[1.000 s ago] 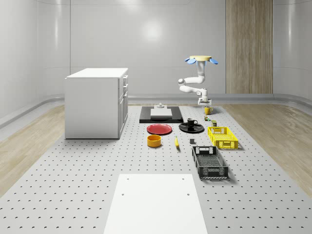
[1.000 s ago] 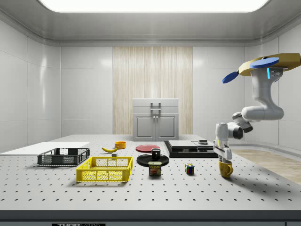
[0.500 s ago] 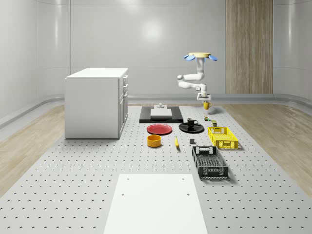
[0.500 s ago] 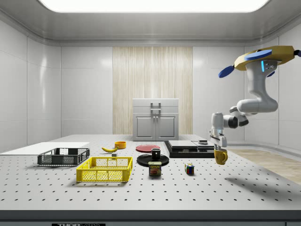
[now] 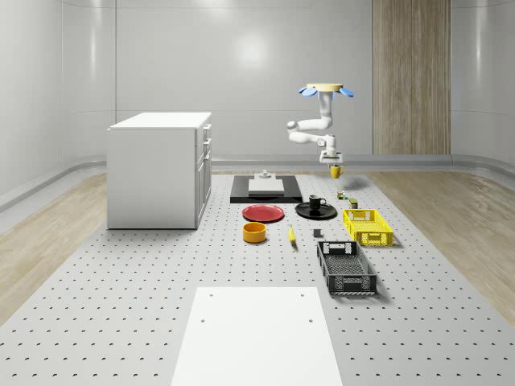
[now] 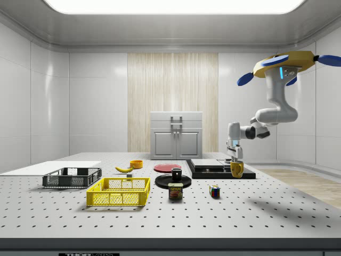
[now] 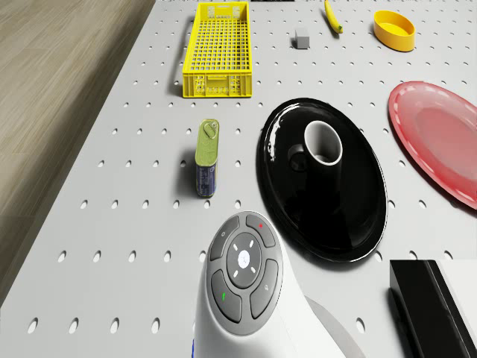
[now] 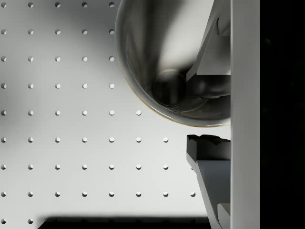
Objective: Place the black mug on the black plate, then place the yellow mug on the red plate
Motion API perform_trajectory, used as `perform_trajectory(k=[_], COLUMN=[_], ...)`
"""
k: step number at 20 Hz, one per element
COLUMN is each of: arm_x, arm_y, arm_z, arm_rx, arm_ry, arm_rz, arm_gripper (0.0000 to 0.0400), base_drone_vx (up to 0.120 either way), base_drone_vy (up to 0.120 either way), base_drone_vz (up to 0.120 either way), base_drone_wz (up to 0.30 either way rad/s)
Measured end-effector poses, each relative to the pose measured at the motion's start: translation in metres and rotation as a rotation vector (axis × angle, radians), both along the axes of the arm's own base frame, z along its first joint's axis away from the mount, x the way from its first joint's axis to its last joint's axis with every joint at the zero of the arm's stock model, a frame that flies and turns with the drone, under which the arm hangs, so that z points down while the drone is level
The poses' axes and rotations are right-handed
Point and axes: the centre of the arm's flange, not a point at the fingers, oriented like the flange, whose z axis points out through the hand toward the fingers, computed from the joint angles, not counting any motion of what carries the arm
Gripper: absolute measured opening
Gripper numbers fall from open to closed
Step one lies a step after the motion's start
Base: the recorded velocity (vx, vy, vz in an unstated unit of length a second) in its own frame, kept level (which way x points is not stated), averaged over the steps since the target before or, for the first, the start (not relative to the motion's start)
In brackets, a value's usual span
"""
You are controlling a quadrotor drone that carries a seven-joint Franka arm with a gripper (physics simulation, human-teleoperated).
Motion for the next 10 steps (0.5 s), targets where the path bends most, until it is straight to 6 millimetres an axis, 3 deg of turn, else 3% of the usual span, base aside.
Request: perform_trajectory(k=[10], arm_x=[0.0], arm_y=[0.0], arm_z=[-0.0002], arm_rx=[0.0], arm_ry=[0.0], arm_rz=[0.0], arm_gripper=[0.011], base_drone_vx=[0.12], base_drone_vy=[-0.12], base_drone_vz=[0.0], base_drone_wz=[0.0])
